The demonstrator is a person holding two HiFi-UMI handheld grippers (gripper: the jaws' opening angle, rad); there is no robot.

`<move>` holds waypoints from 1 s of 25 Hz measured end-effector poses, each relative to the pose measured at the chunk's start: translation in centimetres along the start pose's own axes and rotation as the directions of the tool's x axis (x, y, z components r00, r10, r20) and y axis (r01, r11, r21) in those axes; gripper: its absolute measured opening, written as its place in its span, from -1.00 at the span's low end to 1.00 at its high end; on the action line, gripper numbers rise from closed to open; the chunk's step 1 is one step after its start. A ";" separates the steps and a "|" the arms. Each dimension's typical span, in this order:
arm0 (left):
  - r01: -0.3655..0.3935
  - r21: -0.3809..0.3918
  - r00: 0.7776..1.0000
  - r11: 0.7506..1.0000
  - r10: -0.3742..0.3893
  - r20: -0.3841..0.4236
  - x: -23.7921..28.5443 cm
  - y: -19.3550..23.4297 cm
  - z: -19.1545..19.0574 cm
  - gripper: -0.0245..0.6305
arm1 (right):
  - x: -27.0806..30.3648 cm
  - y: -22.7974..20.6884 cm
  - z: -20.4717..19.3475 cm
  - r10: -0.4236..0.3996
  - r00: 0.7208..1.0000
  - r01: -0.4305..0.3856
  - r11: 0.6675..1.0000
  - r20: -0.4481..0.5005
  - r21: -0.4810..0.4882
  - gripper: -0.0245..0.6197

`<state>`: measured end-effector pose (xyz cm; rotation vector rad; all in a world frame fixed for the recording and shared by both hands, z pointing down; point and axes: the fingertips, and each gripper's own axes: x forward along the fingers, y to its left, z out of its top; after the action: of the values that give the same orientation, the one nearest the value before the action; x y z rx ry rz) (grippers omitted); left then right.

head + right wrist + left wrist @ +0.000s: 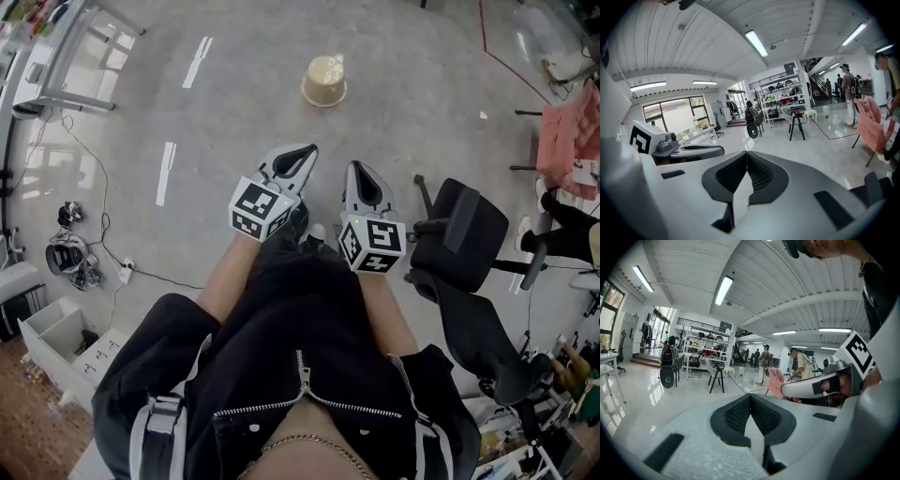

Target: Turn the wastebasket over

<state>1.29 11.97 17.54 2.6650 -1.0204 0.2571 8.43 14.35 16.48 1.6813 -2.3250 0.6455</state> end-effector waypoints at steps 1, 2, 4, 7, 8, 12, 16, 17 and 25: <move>0.002 -0.003 1.000 1.000 -0.002 0.002 0.3 0.7 0.1 -0.92 | 0.6 0.1 0.3 -0.002 1.000 0.002 1.000 -0.001 -0.004 -0.89; 0.004 -0.007 1.000 1.000 -0.004 0.005 0.6 1.5 0.3 -0.92 | 1.3 0.2 0.6 -0.005 1.000 0.005 1.000 -0.002 -0.008 -0.89; 0.010 -0.014 1.000 1.000 -0.010 0.012 1.1 2.9 0.7 -0.92 | 2.6 0.4 1.1 -0.014 1.000 0.014 1.000 -0.007 -0.016 -0.89; 0.024 -0.017 0.999 1.000 -0.024 0.021 2.1 4.9 1.2 -0.92 | 4.5 0.4 2.1 -0.033 0.999 0.033 0.999 -0.009 -0.026 -0.89; 0.030 -0.017 0.999 0.999 -0.029 0.023 2.4 5.6 1.4 -0.92 | 5.2 0.4 2.5 -0.038 0.999 0.038 0.999 -0.008 -0.029 -0.89; 0.057 -0.022 0.998 0.998 -0.057 0.024 3.3 8.4 1.6 -0.92 | 7.8 1.0 3.3 -0.061 0.998 0.061 0.998 -0.010 -0.033 -0.89; 0.089 -0.028 0.996 0.996 -0.089 0.017 4.3 10.1 1.8 -0.92 | 9.8 1.1 4.0 -0.087 0.996 0.086 0.996 -0.015 -0.029 -0.89; 0.096 -0.031 0.995 0.995 -0.096 0.015 4.4 10.5 1.8 -0.92 | 10.1 1.2 4.1 -0.094 0.995 0.093 0.995 -0.015 -0.026 -0.89; 0.122 -0.045 0.992 0.991 -0.123 -0.002 6.1 13.6 1.9 -0.92 | 12.9 1.4 4.7 -0.120 0.993 0.120 0.993 -0.018 -0.001 -0.89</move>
<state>-3.21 -2.13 19.98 2.6724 -0.8467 0.2117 3.29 1.62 17.27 1.7916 -2.1913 0.6349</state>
